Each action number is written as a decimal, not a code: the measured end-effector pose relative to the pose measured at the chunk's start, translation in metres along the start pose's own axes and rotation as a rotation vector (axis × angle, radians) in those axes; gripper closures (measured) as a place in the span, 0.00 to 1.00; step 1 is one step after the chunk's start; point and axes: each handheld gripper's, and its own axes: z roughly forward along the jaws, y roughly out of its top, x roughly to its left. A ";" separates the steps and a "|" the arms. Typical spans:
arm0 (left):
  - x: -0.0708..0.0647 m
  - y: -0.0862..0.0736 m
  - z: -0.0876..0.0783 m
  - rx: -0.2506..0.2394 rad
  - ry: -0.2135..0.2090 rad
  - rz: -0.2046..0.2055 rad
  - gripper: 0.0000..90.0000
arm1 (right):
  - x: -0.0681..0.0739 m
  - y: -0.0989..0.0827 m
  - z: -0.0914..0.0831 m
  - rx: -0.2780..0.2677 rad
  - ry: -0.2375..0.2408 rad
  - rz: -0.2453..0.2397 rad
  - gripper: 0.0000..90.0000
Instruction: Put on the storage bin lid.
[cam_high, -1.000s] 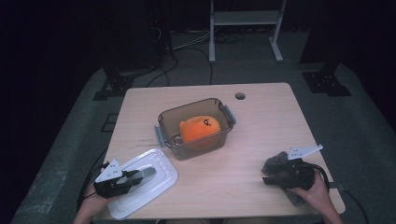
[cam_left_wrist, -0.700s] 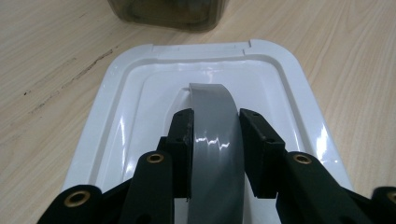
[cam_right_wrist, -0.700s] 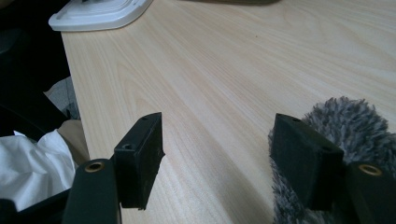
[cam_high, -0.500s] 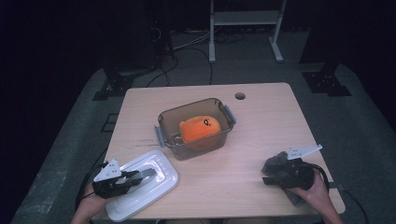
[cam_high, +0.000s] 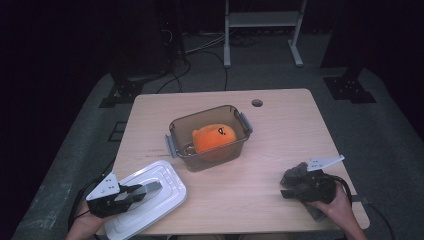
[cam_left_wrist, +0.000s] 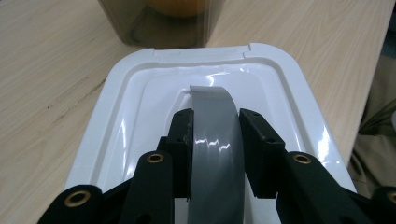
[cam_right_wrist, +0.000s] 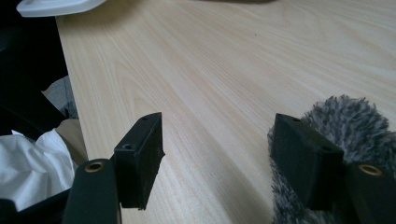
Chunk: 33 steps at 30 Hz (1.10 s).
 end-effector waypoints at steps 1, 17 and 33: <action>0.000 0.000 0.000 0.000 0.000 0.000 0.74 | 0.000 0.000 0.000 0.000 0.000 0.000 0.37; -0.011 0.011 -0.047 -0.020 0.016 0.002 0.74 | -0.001 0.000 0.000 0.004 -0.004 0.004 0.37; -0.009 0.039 -0.068 -0.087 0.015 0.043 0.74 | -0.001 0.000 0.000 0.005 -0.007 0.006 0.37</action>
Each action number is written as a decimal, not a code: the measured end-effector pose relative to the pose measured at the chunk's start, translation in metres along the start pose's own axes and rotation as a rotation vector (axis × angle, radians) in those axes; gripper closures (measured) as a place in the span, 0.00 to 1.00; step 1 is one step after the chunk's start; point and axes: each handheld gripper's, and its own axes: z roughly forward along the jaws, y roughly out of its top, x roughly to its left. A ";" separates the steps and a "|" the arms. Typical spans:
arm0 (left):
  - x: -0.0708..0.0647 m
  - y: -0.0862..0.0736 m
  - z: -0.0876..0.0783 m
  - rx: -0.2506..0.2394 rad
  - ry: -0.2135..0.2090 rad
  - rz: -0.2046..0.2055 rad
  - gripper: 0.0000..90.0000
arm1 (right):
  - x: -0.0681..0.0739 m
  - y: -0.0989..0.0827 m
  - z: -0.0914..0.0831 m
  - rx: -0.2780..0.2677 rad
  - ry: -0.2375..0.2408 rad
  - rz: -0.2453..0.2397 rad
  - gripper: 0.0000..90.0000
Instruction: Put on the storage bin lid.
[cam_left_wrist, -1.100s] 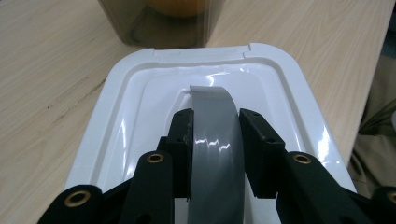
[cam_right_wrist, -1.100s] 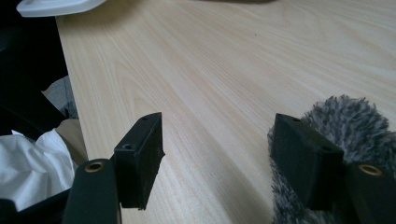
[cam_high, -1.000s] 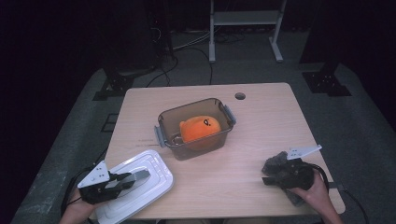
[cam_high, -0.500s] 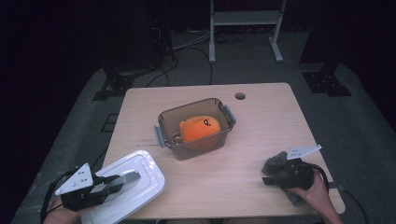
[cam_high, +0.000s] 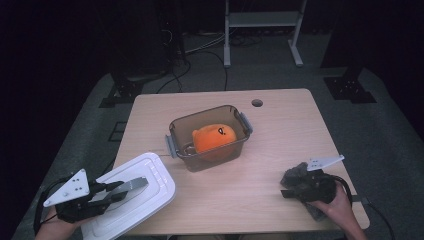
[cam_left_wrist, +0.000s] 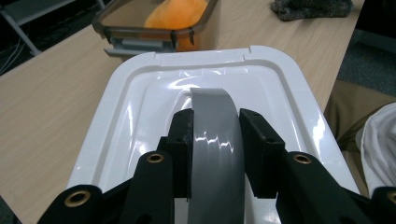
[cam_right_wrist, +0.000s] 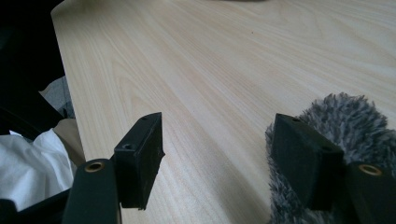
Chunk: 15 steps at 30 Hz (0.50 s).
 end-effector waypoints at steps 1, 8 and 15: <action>0.001 0.003 0.001 0.000 -0.002 0.005 0.74 | 0.000 0.000 0.000 0.001 0.000 0.001 0.37; 0.012 0.021 0.006 -0.022 -0.011 0.023 0.74 | 0.000 0.000 0.000 0.004 -0.002 0.000 0.37; 0.022 0.043 0.016 -0.053 -0.019 0.043 0.74 | -0.002 -0.001 0.000 0.001 -0.001 0.002 0.37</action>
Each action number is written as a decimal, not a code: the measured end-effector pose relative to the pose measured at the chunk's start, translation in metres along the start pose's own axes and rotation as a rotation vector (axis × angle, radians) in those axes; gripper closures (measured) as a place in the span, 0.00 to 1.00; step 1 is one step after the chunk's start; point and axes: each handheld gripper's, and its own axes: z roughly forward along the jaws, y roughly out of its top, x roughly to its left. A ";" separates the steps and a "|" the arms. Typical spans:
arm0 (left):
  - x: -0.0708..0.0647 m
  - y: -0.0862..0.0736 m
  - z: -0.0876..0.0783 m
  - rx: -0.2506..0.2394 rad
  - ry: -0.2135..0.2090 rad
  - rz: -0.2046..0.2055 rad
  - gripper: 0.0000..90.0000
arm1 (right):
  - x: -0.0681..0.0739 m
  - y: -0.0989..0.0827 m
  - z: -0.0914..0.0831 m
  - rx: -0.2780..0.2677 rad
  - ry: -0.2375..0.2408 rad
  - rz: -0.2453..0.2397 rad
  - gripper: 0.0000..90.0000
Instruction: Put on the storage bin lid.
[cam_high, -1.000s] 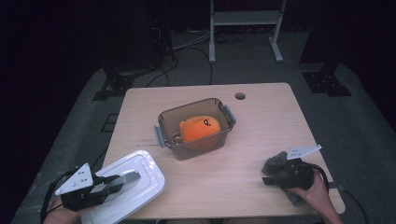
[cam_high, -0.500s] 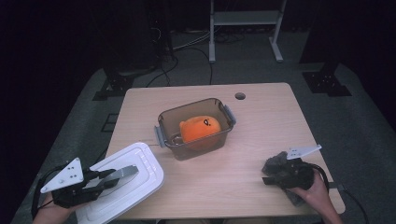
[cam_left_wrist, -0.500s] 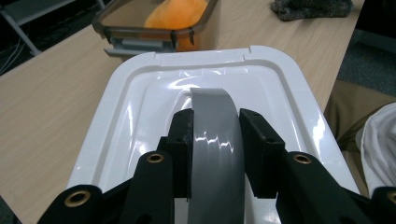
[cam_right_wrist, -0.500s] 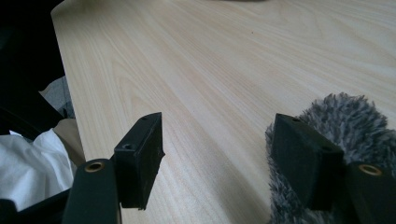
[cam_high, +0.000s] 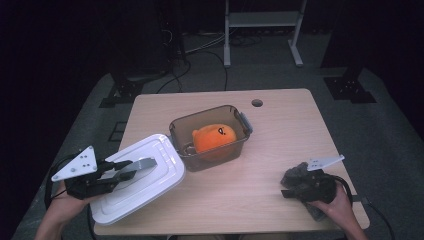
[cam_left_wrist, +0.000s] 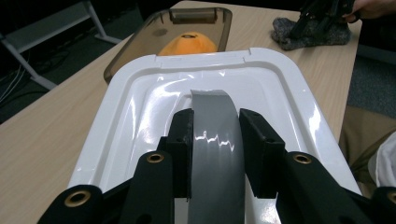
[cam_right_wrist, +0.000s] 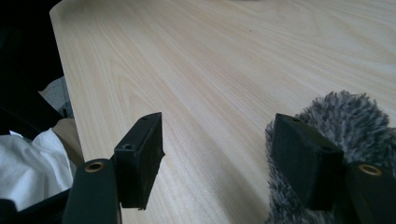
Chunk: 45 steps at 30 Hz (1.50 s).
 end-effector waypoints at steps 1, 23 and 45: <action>0.001 0.002 0.002 -0.003 -0.001 0.001 0.74 | 0.000 0.000 0.000 0.000 0.000 0.000 0.37; 0.033 0.067 0.072 -0.017 -0.087 0.048 0.74 | 0.000 0.000 -0.001 0.003 0.004 -0.006 0.37; 0.052 0.100 0.127 0.004 -0.135 0.096 0.74 | -0.001 -0.002 -0.002 -0.002 0.013 0.002 0.37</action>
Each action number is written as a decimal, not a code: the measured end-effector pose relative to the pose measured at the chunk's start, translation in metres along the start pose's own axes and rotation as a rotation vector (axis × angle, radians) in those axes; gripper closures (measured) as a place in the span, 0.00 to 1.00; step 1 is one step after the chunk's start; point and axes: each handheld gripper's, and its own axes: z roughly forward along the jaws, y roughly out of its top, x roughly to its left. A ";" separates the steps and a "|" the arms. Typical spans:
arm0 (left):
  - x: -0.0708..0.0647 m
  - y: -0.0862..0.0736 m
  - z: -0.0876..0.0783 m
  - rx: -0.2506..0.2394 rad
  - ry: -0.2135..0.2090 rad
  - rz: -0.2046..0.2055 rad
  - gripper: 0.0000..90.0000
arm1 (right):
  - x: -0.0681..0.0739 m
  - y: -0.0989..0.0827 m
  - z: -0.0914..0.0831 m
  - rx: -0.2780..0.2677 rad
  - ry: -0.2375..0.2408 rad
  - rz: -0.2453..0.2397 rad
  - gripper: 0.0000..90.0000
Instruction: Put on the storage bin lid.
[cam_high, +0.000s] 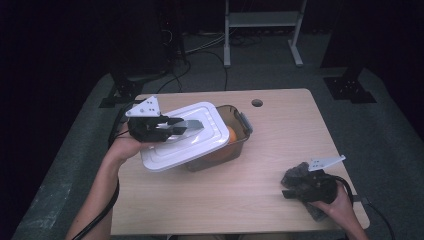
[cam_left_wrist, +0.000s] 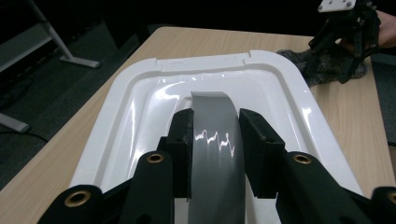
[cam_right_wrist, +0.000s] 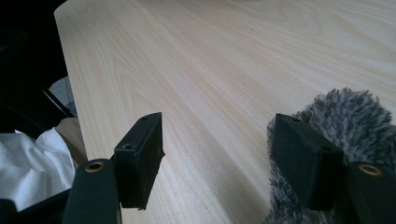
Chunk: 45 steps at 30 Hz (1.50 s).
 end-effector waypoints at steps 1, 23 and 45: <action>0.001 0.001 0.003 0.000 0.000 0.002 0.74 | 0.000 0.000 0.000 -0.004 0.001 0.001 0.37; 0.023 0.007 0.062 0.022 -0.069 0.009 0.74 | -0.002 -0.001 -0.004 -0.013 0.005 0.002 0.37; 0.037 0.000 0.103 0.051 -0.106 0.000 0.74 | -0.002 -0.002 -0.005 -0.013 0.009 0.004 0.37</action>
